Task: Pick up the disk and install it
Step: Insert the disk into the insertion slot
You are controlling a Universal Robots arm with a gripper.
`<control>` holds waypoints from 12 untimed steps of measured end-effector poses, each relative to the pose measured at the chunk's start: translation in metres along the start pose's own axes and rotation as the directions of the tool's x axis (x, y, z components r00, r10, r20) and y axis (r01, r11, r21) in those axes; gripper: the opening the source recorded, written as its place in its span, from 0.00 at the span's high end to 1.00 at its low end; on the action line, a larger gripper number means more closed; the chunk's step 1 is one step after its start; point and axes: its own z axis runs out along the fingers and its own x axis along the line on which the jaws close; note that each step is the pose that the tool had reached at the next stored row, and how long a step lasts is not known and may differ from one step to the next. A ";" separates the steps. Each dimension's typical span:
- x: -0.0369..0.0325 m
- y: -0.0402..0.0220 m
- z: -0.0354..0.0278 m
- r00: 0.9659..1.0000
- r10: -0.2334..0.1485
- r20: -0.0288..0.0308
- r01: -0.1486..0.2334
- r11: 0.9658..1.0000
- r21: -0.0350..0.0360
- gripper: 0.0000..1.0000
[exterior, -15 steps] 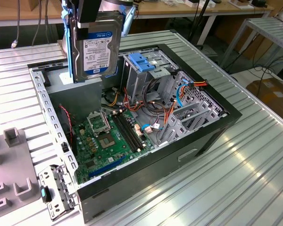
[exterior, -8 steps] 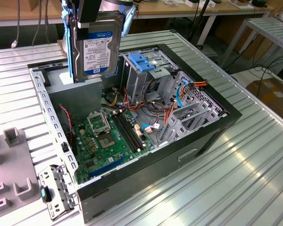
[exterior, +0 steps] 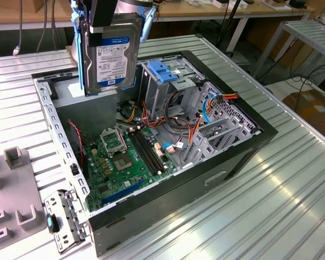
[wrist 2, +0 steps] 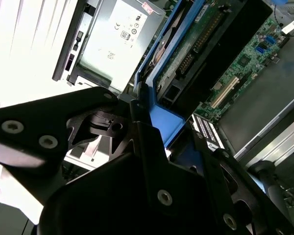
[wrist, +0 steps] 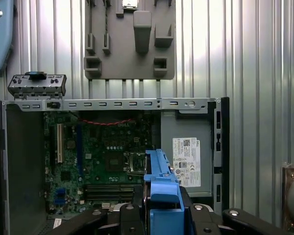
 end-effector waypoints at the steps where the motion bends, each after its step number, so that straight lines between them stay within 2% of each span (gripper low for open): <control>1: 0.0005 0.0000 0.0000 1.000 0.000 0.000 0.000 1.000 0.000 0.63; 12: 0.0052 -0.0001 0.0004 1.000 0.000 0.000 0.000 1.000 0.000 0.63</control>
